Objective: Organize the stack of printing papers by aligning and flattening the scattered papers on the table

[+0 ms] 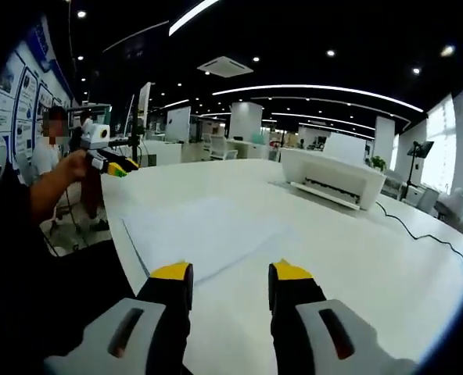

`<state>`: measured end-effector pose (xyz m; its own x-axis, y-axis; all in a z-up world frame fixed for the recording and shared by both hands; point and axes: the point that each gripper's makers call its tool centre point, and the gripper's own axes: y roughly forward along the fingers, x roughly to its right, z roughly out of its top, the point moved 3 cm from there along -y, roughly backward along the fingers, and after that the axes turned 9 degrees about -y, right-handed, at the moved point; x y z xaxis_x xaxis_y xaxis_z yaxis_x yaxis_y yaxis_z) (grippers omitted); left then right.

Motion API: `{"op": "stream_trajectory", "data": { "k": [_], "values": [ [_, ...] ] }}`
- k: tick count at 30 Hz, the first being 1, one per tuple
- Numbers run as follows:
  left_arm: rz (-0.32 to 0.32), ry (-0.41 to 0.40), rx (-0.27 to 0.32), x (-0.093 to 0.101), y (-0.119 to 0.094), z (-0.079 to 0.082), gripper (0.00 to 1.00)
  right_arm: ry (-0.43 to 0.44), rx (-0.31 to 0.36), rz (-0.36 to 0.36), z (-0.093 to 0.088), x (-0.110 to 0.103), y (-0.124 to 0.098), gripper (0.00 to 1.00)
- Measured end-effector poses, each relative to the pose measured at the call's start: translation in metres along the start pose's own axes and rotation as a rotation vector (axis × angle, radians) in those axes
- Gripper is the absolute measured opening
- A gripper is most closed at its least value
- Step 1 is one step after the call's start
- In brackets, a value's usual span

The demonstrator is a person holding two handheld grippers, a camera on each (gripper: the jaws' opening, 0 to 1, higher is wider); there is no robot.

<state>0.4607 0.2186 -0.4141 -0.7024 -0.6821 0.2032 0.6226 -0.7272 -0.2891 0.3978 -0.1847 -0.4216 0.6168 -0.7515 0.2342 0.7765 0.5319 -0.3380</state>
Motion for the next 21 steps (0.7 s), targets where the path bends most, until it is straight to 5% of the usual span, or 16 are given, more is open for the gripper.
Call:
{"op": "stream_trajectory", "data": {
  "k": [21],
  "values": [
    [0.077, -0.06, 0.09, 0.012, -0.086, -0.02, 0.4, 0.004, 0.029, -0.044, -0.003, -0.015, -0.041, 0.35]
  ]
}}
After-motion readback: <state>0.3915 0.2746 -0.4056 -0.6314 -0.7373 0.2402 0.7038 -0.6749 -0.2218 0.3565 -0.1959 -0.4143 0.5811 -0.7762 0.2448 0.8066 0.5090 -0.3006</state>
